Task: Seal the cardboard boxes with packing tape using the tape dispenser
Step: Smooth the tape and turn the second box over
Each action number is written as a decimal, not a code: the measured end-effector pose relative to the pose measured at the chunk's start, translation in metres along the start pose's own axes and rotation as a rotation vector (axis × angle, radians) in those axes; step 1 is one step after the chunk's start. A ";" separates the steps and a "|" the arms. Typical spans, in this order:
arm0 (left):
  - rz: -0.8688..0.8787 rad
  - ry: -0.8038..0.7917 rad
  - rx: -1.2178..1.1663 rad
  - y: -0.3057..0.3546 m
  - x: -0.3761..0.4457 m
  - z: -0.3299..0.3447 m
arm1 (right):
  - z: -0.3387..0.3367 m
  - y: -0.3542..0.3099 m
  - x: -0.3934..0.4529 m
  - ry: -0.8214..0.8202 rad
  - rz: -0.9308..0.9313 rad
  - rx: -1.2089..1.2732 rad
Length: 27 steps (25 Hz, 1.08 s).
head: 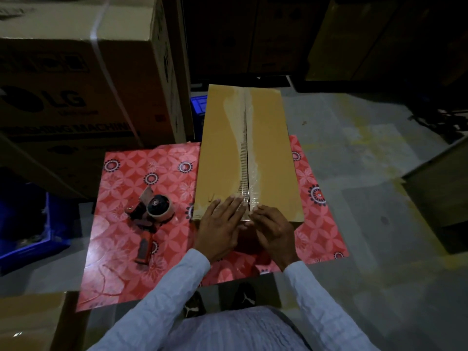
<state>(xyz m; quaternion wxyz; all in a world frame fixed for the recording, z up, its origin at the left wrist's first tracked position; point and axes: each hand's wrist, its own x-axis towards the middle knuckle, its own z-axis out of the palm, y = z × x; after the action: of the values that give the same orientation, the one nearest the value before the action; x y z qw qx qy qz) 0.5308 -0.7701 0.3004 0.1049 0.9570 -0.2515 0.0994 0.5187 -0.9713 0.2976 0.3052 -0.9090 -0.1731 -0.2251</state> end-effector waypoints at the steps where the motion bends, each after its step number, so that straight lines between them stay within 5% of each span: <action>1: -0.018 0.024 0.011 0.004 0.001 0.005 | 0.005 -0.003 -0.003 0.002 -0.004 -0.045; 9: 0.007 0.203 -0.043 0.008 -0.007 0.012 | -0.015 0.008 0.004 -0.126 -0.007 0.011; 14: 0.058 0.279 -0.226 0.004 -0.007 0.021 | 0.008 -0.007 -0.012 -0.041 0.079 -0.039; 17: 0.193 0.280 -0.242 -0.027 -0.002 0.016 | 0.015 -0.021 -0.009 -0.057 0.150 -0.033; 21: 0.268 0.220 -0.319 -0.093 0.009 -0.003 | 0.024 -0.053 0.026 -0.161 0.022 -0.032; 24: 0.109 0.111 -0.557 -0.129 0.020 -0.026 | 0.033 -0.059 0.069 -0.326 -0.049 0.043; 27: -0.216 0.296 -0.899 -0.132 0.022 -0.050 | 0.037 -0.032 0.124 -0.411 -0.014 0.217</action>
<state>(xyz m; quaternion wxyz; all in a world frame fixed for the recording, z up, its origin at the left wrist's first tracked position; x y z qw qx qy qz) 0.6085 -0.6554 0.3333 0.5522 0.8132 -0.1510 0.1046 0.6199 -0.9013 0.3504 0.3580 -0.8963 -0.2612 -0.0175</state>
